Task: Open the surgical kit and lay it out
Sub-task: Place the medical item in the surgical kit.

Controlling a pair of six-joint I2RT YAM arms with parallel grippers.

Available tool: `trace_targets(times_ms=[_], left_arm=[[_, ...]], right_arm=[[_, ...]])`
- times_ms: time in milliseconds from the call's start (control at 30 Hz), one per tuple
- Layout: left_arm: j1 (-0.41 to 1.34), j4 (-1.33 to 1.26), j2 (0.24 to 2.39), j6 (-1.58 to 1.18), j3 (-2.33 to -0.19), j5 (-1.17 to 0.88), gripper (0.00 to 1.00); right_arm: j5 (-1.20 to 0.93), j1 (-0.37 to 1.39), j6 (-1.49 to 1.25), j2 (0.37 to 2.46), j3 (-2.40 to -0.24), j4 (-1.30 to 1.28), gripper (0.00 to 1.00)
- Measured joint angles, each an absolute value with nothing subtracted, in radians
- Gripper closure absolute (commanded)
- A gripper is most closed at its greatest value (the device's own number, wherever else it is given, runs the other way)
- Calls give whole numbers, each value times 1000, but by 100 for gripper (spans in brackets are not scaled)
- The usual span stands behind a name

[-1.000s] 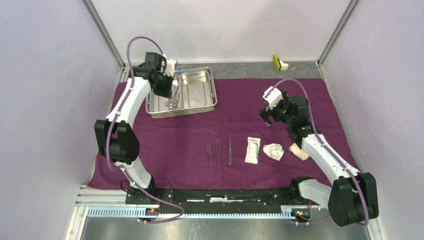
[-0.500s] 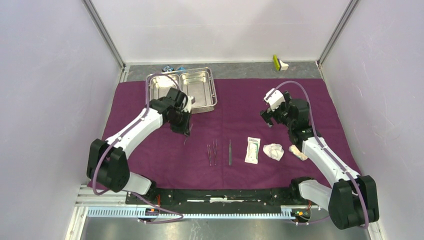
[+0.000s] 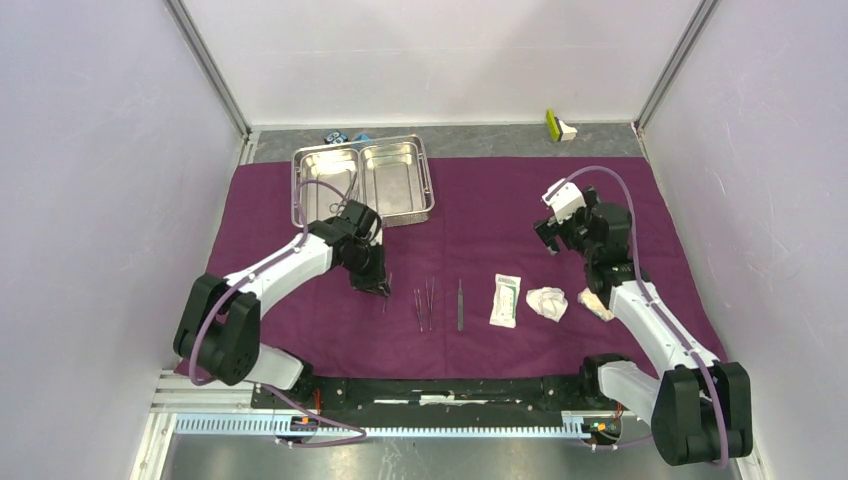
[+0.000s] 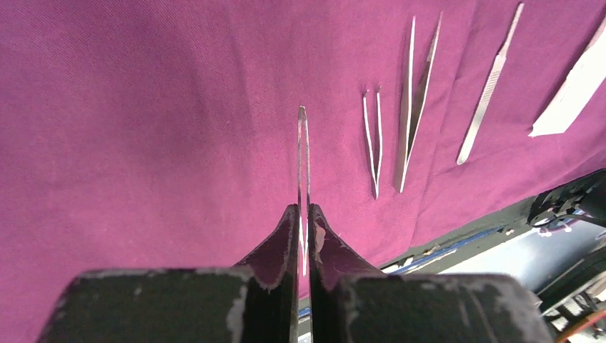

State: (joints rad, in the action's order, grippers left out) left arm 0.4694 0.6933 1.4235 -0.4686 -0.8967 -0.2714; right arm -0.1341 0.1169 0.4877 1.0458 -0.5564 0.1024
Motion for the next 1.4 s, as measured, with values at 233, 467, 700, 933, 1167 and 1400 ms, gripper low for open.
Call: trace_targets(times_ms=[233,467,700,933,1167,1400], left_arm=[[503,673,1488,-560,-877,-285,98],[568,662,1513,-612,-876,-294,98],[589,645,1514,-642,-872,-294,98],[619,627,1535,-673,-864,-298,98],[620,619,1543,-677,-862,-297,98],[619,616,1544,-677,-862,-289,98]], right_arm=[[-138,108,499,1047,-546,114,2],[-138,104,506,1049,-542,119,2],[-138,102,514,1062,-542,119,2],[-140,101,517,1062,-541,119,2],[-150,96,521,1062,-535,120,2],[-157,96,521,1062,-532,119,2]])
